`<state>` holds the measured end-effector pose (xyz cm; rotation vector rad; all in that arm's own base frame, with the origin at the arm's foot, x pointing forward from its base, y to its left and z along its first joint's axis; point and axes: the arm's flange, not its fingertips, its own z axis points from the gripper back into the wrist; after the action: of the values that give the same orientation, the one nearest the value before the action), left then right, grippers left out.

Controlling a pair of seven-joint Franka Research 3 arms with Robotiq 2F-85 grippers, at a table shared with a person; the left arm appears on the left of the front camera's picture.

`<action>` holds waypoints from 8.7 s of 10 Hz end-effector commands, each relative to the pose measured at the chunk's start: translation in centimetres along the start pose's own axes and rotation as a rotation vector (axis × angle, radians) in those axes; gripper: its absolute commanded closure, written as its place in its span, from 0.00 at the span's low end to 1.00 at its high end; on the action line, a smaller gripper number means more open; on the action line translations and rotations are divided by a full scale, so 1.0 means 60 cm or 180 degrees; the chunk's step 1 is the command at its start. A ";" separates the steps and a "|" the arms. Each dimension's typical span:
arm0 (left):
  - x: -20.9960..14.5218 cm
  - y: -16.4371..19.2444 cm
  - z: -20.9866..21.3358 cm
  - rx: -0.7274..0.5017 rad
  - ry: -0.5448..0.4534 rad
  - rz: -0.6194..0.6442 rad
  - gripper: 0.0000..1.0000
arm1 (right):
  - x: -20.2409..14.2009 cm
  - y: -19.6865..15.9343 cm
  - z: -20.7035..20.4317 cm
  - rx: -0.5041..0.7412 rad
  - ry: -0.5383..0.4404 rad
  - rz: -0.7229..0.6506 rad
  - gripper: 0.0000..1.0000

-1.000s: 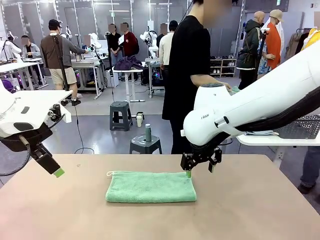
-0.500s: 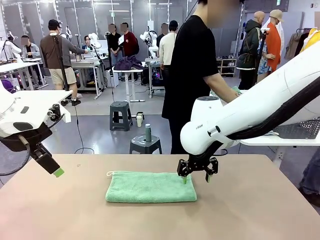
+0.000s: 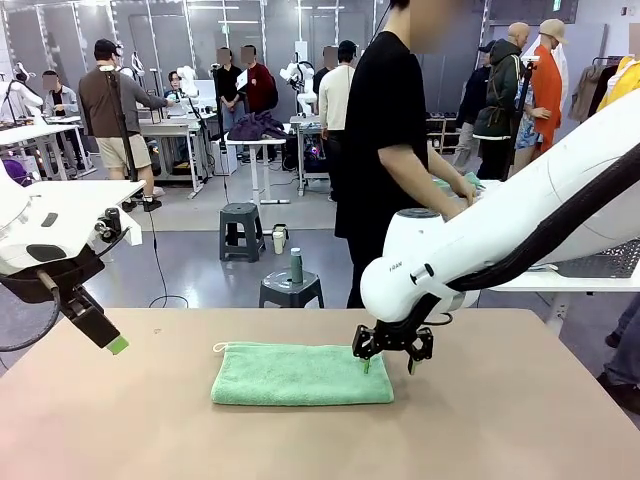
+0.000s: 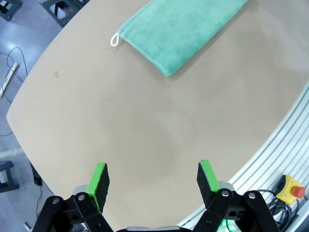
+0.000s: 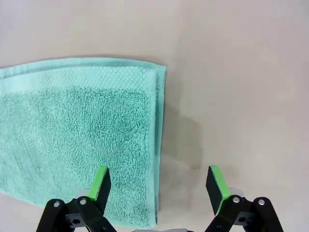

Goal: Fold the towels and place them in the basket.
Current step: When a person lays out a Towel with hook on the table, fold it in half twice, then place the folded Towel with hook on the right side of the table.

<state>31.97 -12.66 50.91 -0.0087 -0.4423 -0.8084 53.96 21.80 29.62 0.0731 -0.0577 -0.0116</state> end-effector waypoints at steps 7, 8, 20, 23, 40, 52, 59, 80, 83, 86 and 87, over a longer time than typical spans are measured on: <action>0.003 0.002 -0.003 0.0001 -0.0034 -0.0005 0.08 | 0.006 0.015 -0.027 -0.0001 -0.0033 -0.0210 1.00; 0.003 0.002 -0.003 0.0001 -0.0034 -0.0005 0.08 | 0.004 0.016 -0.027 -0.0001 -0.0025 -0.0211 1.00; 0.003 0.002 -0.003 0.0001 -0.0034 -0.0005 0.08 | 0.000 -0.024 0.024 -0.0153 0.0038 0.0283 1.00; 0.003 0.002 -0.003 0.0001 -0.0034 -0.0005 0.08 | 0.002 -0.035 0.109 -0.0411 -0.0222 0.0342 1.00; 0.003 0.002 -0.003 0.0001 -0.0034 -0.0005 0.08 | -0.018 0.359 0.071 -0.0122 0.0237 0.0662 1.00; 0.003 0.002 -0.003 0.0001 -0.0034 -0.0005 0.08 | -0.027 0.349 0.077 0.0129 0.0206 0.0517 0.05; 0.003 0.002 -0.003 0.0001 -0.0034 -0.0005 0.08 | -0.011 0.362 0.078 0.0092 0.0249 0.0590 0.00; 0.003 0.002 -0.003 0.0001 -0.0034 -0.0005 0.08 | -0.031 -0.005 0.096 0.1946 0.0074 0.0039 0.00; 0.003 0.002 -0.003 0.0001 -0.0034 -0.0005 0.08 | -0.028 -0.010 0.035 0.2089 0.0103 -0.0040 0.00; 0.003 0.002 -0.003 0.0001 -0.0034 -0.0005 0.08 | -0.026 -0.008 -0.016 0.2179 0.0188 -0.0113 0.00; 0.003 0.002 -0.003 0.0001 -0.0034 -0.0005 0.08 | -0.023 0.000 -0.028 0.2242 0.0227 -0.0149 0.00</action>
<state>32.03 -12.63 50.89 -0.0119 -0.4420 -0.8079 52.17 21.27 28.56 0.7393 0.0326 -0.0386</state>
